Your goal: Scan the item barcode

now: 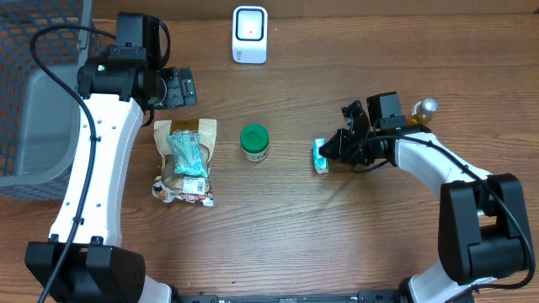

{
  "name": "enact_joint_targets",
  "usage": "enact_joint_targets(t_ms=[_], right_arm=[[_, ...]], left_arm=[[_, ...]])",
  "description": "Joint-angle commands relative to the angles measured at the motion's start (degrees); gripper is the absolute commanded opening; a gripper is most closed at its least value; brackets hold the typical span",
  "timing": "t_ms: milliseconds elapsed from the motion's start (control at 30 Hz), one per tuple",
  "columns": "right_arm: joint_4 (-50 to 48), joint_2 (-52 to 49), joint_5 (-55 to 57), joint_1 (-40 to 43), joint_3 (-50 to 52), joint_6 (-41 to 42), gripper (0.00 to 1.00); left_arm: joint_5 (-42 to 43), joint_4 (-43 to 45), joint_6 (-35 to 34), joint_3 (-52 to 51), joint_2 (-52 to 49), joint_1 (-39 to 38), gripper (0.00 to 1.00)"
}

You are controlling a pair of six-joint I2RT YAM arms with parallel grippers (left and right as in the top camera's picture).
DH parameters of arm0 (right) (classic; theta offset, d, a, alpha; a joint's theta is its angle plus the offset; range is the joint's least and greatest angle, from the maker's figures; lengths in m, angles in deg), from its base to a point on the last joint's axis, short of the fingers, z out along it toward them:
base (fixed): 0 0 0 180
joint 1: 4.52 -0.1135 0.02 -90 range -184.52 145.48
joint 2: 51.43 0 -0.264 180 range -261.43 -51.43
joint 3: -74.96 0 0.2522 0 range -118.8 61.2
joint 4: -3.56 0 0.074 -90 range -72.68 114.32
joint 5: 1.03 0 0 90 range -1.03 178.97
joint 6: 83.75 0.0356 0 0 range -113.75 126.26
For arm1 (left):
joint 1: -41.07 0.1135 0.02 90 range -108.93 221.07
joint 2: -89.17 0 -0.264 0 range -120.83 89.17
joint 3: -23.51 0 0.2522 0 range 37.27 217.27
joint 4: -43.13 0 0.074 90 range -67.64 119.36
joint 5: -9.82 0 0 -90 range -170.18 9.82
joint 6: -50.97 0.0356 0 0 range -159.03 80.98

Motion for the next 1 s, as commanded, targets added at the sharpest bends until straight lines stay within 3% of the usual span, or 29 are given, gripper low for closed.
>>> enact_joint_targets(t_ms=[0, 200, 267, 533, 967], right_arm=[[-0.2, -0.3, 1.8, 0.1, 0.4, 0.2, 0.04], [0.0, -0.3, 3.4, 0.1, 0.5, 0.2, 0.05], [0.0, -0.3, 3.5, 0.1, 0.5, 0.2, 0.17], [0.5, 0.1, 4.3, 0.1, -0.6, 0.2, 0.43], [14.6, 6.9, 9.3, -0.9, -14.9, 0.2, 0.69]], left_arm=[[-0.5, 0.2, 1.1, 1.1, 0.2, -0.4, 1.0], [-0.5, 0.2, 1.1, 1.1, 0.2, -0.4, 1.0], [-0.5, 0.2, 1.1, 1.1, 0.2, -0.4, 1.0], [-0.5, 0.2, 1.1, 1.1, 0.2, -0.4, 1.0], [-0.5, 0.2, 1.1, 1.1, 0.2, -0.4, 1.0]])
